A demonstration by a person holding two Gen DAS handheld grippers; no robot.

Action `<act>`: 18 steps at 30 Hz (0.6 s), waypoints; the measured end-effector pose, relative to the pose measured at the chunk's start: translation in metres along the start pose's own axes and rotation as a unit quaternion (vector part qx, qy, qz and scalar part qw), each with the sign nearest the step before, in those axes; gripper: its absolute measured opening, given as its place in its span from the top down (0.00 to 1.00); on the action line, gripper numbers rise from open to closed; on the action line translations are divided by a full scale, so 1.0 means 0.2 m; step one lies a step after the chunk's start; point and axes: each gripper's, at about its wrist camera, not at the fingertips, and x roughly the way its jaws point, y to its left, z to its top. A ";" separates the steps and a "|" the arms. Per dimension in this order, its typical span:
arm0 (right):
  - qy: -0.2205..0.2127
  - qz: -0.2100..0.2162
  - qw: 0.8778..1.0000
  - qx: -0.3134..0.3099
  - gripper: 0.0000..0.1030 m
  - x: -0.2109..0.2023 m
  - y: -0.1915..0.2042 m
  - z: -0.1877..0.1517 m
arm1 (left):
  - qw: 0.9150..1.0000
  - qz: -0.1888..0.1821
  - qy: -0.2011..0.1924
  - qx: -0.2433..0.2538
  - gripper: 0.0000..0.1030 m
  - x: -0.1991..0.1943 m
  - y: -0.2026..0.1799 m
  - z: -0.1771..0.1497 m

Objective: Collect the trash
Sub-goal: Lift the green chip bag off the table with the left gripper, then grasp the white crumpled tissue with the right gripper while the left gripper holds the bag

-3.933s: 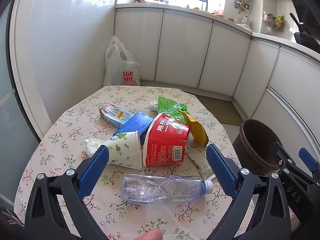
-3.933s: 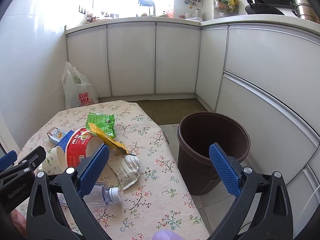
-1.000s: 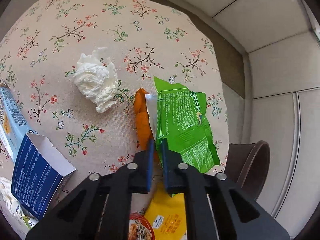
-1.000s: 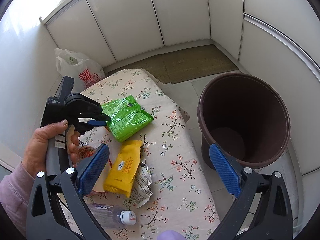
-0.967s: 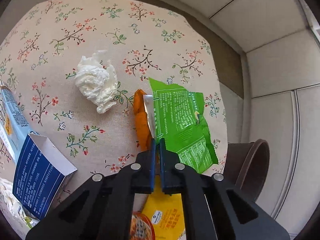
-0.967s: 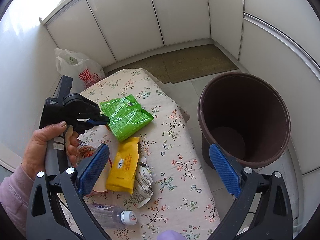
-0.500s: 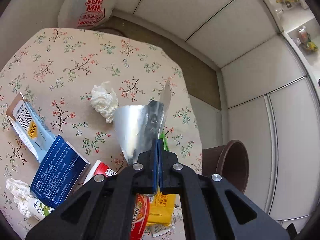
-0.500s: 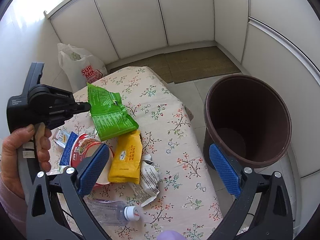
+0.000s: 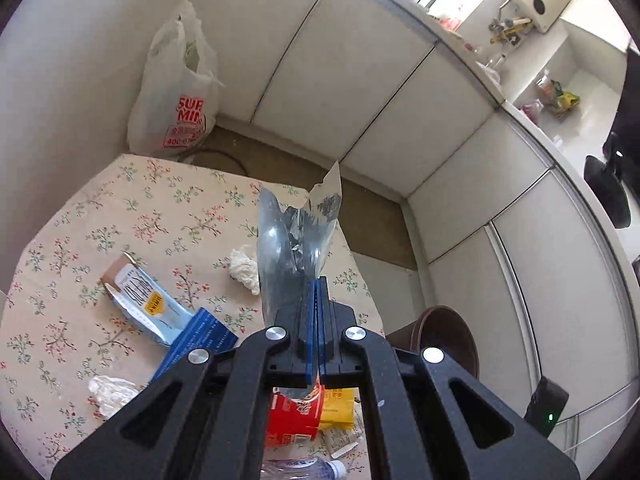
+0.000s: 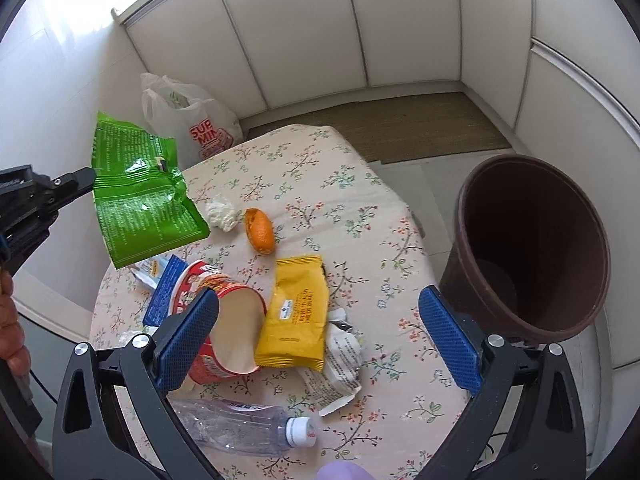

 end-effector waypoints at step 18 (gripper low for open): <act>0.159 -0.021 0.978 -0.130 0.15 0.97 0.65 0.50 | 0.992 0.040 -0.116 -0.035 0.99 -0.41 0.50 -0.06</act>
